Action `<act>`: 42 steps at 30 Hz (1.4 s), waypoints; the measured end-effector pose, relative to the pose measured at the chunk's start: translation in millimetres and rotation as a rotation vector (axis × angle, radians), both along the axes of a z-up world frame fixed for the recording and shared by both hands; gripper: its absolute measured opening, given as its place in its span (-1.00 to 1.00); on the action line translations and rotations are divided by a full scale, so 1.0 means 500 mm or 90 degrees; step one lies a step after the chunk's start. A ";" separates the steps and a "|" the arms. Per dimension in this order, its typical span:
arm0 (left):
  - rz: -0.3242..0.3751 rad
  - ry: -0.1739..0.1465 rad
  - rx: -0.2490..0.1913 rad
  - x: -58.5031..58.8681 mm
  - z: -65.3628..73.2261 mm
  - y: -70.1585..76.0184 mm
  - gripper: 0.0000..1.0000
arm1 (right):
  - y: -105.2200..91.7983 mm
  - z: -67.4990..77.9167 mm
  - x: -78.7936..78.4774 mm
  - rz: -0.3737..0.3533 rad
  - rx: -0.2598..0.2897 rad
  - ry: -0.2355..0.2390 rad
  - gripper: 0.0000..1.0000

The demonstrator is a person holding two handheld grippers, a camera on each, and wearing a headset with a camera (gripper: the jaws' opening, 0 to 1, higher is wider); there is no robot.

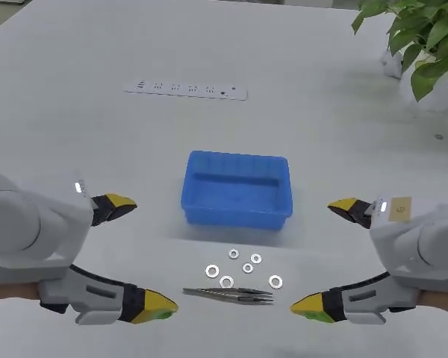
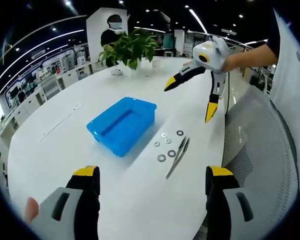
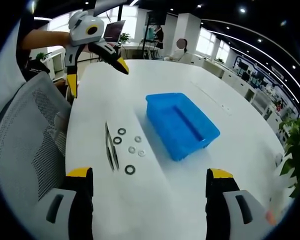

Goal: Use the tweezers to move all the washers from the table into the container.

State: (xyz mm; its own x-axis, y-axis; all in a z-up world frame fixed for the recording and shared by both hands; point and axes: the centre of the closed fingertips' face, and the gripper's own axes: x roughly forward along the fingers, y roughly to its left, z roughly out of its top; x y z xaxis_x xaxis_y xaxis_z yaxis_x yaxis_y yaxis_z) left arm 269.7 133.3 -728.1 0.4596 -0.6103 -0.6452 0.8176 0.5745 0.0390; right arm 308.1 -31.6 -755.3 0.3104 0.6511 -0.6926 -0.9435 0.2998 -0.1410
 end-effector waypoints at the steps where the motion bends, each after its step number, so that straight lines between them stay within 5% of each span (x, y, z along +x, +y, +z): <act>1: -0.001 0.000 0.000 0.000 0.000 0.000 0.85 | 0.001 0.001 0.000 0.000 0.001 0.000 0.88; 12: -0.003 0.015 0.000 -0.003 -0.027 -0.005 0.82 | 0.013 -0.003 -0.016 0.007 -0.001 0.000 0.84; 19: -0.022 0.042 0.018 -0.020 -0.070 -0.017 0.81 | 0.062 -0.036 -0.063 0.076 -0.022 0.014 0.73; 27: -0.026 0.054 0.006 -0.012 -0.088 -0.027 0.80 | 0.079 -0.047 -0.056 0.079 -0.020 0.029 0.66; 42: -0.106 0.095 0.034 -0.028 -0.148 -0.077 0.45 | 0.143 -0.100 -0.096 0.180 -0.053 0.067 -0.28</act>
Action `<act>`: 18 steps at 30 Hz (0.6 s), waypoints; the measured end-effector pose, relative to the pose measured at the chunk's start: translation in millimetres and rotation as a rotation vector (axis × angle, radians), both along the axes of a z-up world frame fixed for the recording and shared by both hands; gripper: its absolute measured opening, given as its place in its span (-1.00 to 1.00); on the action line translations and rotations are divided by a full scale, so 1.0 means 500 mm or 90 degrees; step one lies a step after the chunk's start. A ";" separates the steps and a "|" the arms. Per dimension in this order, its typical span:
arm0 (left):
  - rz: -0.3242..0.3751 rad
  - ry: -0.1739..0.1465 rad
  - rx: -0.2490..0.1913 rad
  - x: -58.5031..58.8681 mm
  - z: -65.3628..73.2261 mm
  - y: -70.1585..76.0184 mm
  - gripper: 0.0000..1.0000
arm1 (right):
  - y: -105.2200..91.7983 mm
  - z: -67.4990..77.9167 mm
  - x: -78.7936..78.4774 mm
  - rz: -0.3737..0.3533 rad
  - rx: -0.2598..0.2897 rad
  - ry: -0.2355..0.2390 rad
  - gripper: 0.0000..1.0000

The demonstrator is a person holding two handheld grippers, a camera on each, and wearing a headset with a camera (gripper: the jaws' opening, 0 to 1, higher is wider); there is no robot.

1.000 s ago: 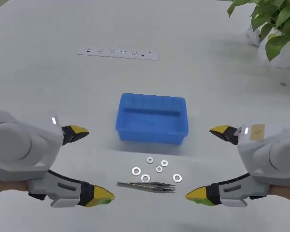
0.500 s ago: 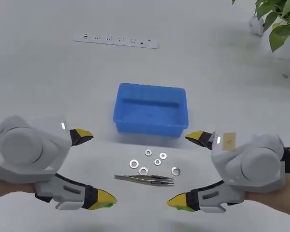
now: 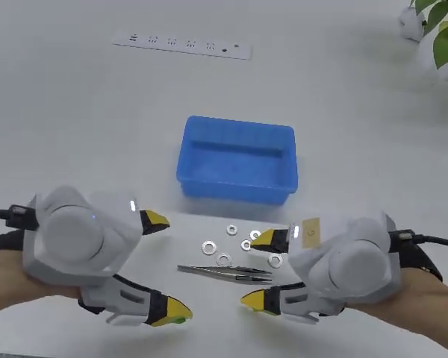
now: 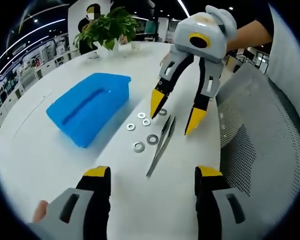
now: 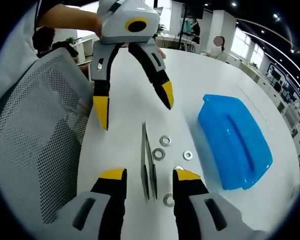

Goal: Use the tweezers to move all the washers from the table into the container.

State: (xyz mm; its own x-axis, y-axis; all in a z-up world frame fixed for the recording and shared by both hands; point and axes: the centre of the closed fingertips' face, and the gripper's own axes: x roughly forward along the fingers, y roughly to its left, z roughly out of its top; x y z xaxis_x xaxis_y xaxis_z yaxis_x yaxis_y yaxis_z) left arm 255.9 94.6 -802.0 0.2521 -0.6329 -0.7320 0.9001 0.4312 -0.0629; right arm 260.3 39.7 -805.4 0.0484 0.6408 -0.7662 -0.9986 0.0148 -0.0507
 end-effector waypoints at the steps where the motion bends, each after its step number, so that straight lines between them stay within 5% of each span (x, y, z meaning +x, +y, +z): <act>1: -0.004 0.004 0.000 -0.001 -0.002 -0.003 0.41 | 0.004 -0.001 0.001 0.003 0.000 0.001 -0.32; 3: -0.012 0.029 -0.004 -0.009 -0.006 -0.012 0.33 | 0.005 -0.004 0.001 0.012 -0.005 -0.001 -0.36; 18: -0.022 0.028 0.009 -0.009 -0.016 -0.031 0.09 | 0.009 -0.024 0.000 0.045 -0.029 0.007 -0.70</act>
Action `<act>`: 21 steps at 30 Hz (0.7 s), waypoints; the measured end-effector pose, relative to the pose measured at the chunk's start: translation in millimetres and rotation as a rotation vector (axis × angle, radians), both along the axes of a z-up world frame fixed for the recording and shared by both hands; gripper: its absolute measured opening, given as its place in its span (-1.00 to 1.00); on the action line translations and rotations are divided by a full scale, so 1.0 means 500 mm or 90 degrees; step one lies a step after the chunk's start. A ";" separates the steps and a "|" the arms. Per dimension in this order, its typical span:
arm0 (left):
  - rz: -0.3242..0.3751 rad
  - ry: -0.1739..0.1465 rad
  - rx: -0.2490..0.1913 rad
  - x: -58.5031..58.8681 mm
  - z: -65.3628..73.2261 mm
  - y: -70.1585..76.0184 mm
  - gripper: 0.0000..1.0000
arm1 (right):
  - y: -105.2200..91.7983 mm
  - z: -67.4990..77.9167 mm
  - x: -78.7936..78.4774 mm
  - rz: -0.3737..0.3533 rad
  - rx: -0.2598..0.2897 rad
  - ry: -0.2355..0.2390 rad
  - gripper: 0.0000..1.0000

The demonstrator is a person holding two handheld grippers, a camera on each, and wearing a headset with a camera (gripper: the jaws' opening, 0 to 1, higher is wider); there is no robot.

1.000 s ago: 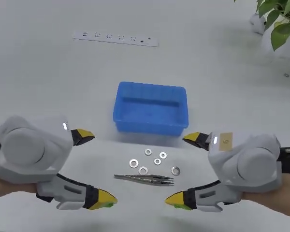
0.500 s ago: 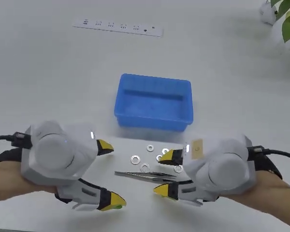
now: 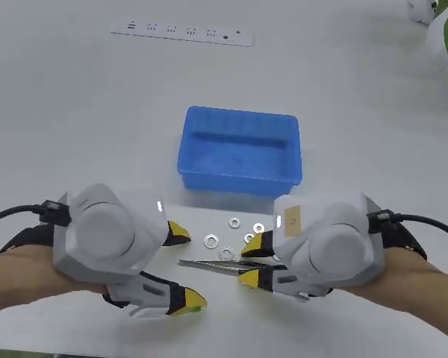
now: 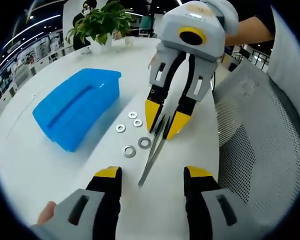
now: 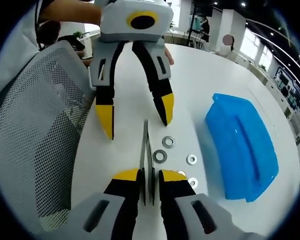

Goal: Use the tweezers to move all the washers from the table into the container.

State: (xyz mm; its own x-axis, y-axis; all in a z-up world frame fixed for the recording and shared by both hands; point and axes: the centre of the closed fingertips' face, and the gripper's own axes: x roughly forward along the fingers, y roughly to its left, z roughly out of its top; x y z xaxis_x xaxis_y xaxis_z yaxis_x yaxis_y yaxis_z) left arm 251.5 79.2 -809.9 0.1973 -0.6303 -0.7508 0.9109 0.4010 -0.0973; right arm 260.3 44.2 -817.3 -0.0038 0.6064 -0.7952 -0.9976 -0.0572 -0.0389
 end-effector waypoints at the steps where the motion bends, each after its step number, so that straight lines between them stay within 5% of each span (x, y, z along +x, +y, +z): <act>1: -0.003 0.000 0.003 0.000 0.000 0.001 0.07 | -0.002 0.000 -0.002 0.015 -0.004 -0.008 -0.74; 8: -0.032 -0.020 0.030 -0.002 -0.003 0.005 -0.27 | 0.000 -0.001 -0.010 0.035 -0.005 -0.028 -0.84; 10: -0.037 -0.026 0.033 0.001 -0.004 0.006 -0.28 | 0.001 0.000 -0.011 0.034 0.007 -0.029 -0.84; 11: -0.039 -0.028 0.033 0.002 -0.005 0.007 -0.29 | 0.005 0.001 -0.023 0.027 0.027 0.002 -0.84; 15: -0.056 -0.039 0.053 0.007 -0.006 0.008 -0.36 | 0.000 0.005 -0.008 0.008 0.034 -0.021 -0.84; 17: -0.079 -0.051 0.069 0.005 -0.007 0.007 -0.37 | 0.005 0.019 -0.006 -0.014 0.058 -0.009 -0.85; 21: -0.089 -0.052 0.067 -0.001 -0.007 -0.002 -0.47 | 0.006 0.031 0.002 -0.017 0.069 -0.016 -0.85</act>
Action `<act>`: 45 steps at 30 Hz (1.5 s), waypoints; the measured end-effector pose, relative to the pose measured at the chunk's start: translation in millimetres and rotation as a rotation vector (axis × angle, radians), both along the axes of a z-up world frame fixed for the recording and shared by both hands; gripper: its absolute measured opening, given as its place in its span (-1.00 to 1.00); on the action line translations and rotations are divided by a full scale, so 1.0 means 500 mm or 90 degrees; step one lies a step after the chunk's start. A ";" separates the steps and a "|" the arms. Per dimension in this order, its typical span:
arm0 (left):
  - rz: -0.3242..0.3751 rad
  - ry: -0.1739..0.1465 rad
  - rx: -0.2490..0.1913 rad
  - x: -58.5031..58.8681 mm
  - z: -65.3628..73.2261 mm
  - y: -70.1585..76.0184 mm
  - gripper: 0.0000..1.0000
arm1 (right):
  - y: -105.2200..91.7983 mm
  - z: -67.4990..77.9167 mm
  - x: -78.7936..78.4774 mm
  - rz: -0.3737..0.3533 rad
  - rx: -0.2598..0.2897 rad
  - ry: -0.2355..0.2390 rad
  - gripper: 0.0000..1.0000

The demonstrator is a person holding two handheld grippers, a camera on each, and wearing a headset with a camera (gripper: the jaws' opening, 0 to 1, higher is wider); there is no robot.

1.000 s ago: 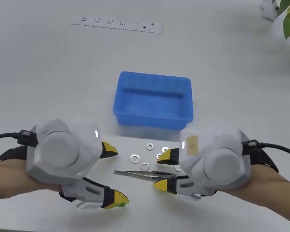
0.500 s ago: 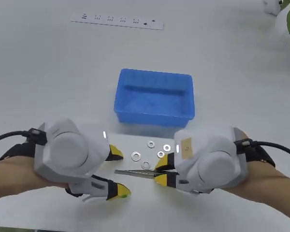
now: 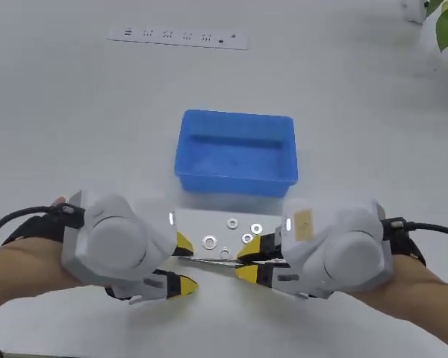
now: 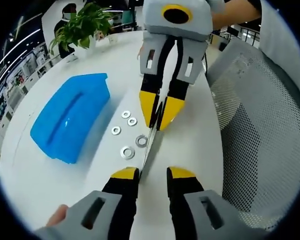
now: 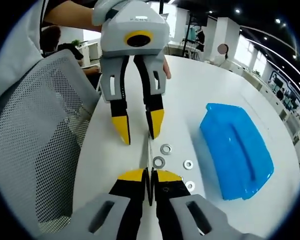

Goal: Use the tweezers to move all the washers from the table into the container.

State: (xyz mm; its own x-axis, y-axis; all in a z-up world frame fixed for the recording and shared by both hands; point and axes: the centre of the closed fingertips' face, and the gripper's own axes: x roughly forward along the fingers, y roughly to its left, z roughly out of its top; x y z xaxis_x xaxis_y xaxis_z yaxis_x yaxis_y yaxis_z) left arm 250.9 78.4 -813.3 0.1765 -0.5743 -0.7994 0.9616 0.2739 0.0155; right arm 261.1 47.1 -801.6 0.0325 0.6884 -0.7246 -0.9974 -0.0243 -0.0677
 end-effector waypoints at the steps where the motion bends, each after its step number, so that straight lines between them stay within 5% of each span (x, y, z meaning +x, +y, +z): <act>1: -0.001 -0.001 -0.001 0.000 0.000 0.000 -0.49 | 0.001 0.000 -0.001 0.003 0.001 -0.001 -0.85; 5: -0.005 -0.010 0.008 0.003 -0.001 -0.001 -0.67 | 0.000 -0.003 -0.008 0.013 0.000 0.003 -0.85; 7: -0.018 -0.032 0.024 0.011 -0.002 0.001 -0.84 | 0.001 -0.004 -0.015 0.017 0.002 0.005 -0.84; 14: -0.066 -0.045 0.046 0.012 -0.007 -0.007 -0.84 | 0.010 0.015 -0.014 0.006 0.026 0.010 -0.85; 24: -0.105 -0.054 0.070 -0.003 0.000 -0.002 -0.87 | 0.012 0.010 -0.028 0.030 0.019 -0.007 -0.85; 27: -0.104 -0.038 0.058 -0.011 0.023 -0.005 -0.87 | 0.004 0.000 -0.033 0.036 0.010 -0.013 -0.84; 29: -0.086 -0.019 0.024 -0.015 0.045 -0.014 -0.87 | -0.003 -0.002 -0.034 0.031 0.010 -0.009 -0.84; 31: -0.071 -0.020 -0.012 -0.010 0.070 -0.025 -0.87 | -0.009 0.000 -0.032 0.022 0.015 -0.008 -0.84; 37: -0.096 -0.036 0.001 -0.016 0.088 -0.029 -0.87 | -0.006 0.013 -0.032 0.014 0.038 -0.002 -0.84; 45: -0.101 -0.063 -0.018 -0.018 0.137 -0.049 -0.86 | -0.003 0.032 -0.032 0.006 0.078 -0.004 -0.84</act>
State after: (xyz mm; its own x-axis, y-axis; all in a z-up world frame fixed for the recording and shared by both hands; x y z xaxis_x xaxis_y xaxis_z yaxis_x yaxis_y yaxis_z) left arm 242.2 53.8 -745.0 0.1592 -0.6238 -0.7652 0.9869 0.1207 0.1069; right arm 244.9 45.4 -785.4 0.0294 0.7725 -0.6343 -0.9968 -0.0247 -0.0764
